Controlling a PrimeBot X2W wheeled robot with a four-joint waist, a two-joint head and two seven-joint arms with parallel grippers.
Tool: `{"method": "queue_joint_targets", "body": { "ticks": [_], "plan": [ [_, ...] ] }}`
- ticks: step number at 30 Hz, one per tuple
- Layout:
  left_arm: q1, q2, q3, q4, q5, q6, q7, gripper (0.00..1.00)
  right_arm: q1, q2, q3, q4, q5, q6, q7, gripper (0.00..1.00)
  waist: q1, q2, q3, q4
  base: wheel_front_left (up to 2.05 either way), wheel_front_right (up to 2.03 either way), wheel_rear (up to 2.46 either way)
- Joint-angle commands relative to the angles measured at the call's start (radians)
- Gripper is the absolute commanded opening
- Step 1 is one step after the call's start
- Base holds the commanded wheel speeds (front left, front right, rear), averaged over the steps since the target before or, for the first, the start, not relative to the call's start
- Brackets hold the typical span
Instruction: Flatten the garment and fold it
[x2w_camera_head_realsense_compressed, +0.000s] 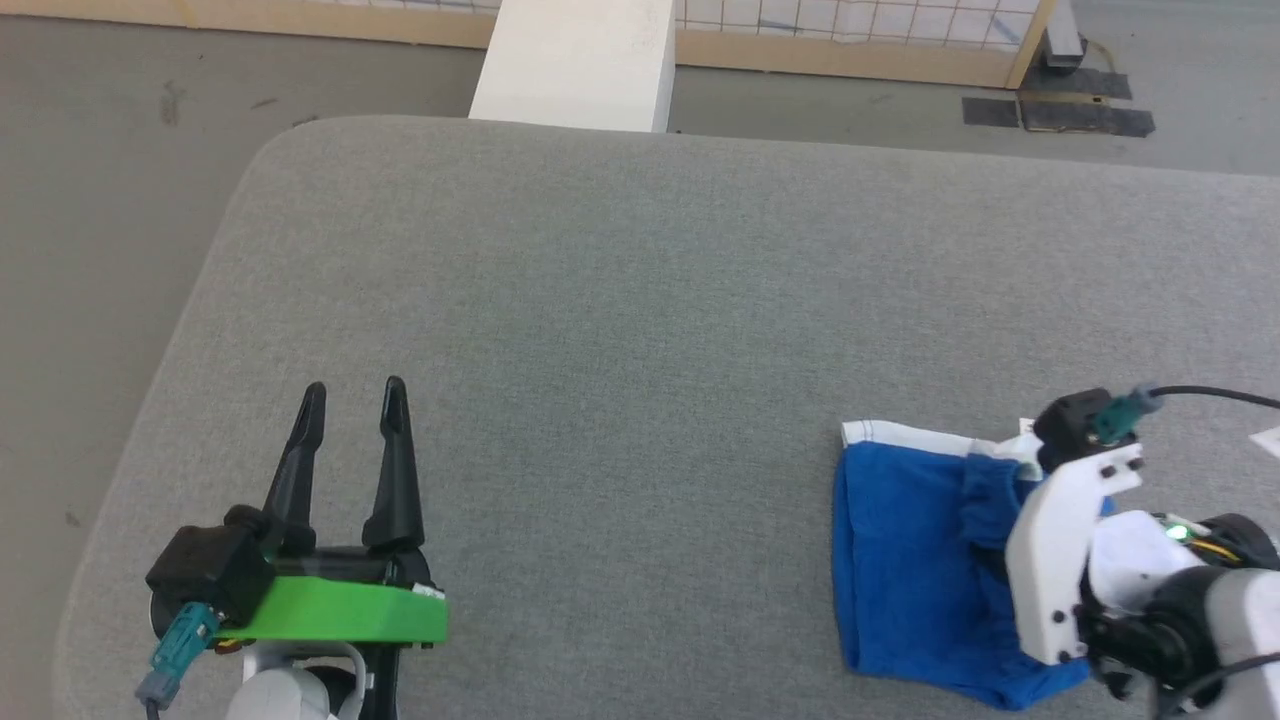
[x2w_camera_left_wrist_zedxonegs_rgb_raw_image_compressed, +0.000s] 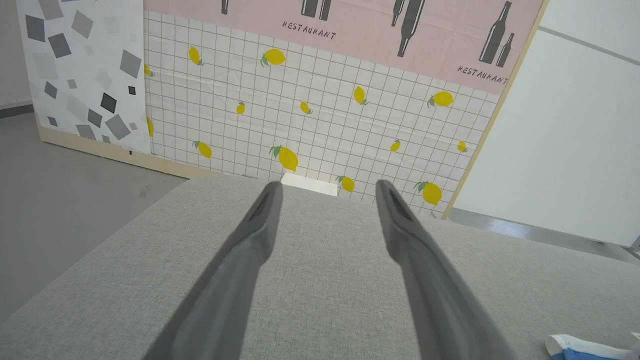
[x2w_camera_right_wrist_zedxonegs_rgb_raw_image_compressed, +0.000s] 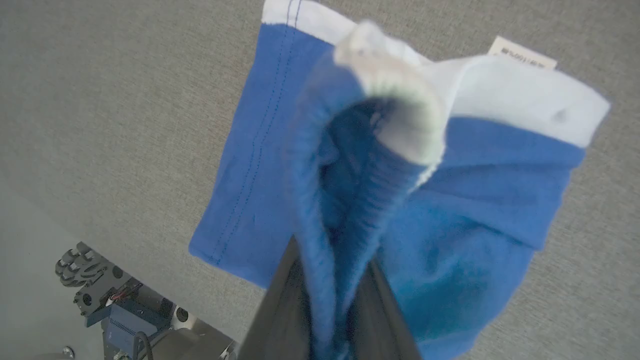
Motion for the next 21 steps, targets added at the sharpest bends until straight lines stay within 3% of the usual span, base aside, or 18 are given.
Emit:
{"method": "queue_joint_targets", "body": {
  "ticks": [1,10,11,12,13,21],
  "plan": [
    [0.013,-0.002,-0.003,-0.003,-0.015,0.000,-0.005,1.00,-0.024,0.010,0.012,0.027,-0.015,-0.002,-0.021,0.00,0.0000,0.0000,0.007,0.008,0.00,0.00,0.00],
    [0.003,-0.002,-0.020,-0.001,-0.034,0.010,-0.005,1.00,-0.066,0.055,0.054,0.192,-0.056,-0.002,-0.111,0.00,0.0000,0.0000,0.029,0.031,0.00,0.00,0.00],
    [0.002,-0.002,-0.021,-0.001,-0.036,0.010,-0.005,1.00,-0.070,0.056,0.057,0.201,-0.061,-0.002,-0.121,0.04,0.0000,0.0000,0.030,0.032,0.00,0.00,0.00],
    [0.002,-0.002,-0.022,-0.001,-0.037,0.011,-0.005,1.00,-0.073,0.056,0.065,0.209,-0.065,-0.002,-0.132,0.42,0.0000,0.0000,0.031,0.032,0.00,0.00,0.00],
    [0.002,-0.002,-0.022,-0.001,-0.038,0.013,-0.005,1.00,-0.077,0.054,0.074,0.212,-0.068,-0.002,-0.139,1.00,0.0000,0.0000,0.032,0.032,0.00,0.00,0.00],
    [0.007,-0.002,-0.016,0.001,-0.037,0.017,-0.005,1.00,-0.104,0.013,0.173,0.119,-0.040,-0.002,-0.139,1.00,0.0000,0.0000,0.020,0.011,0.00,0.00,0.00]
  ]
}}
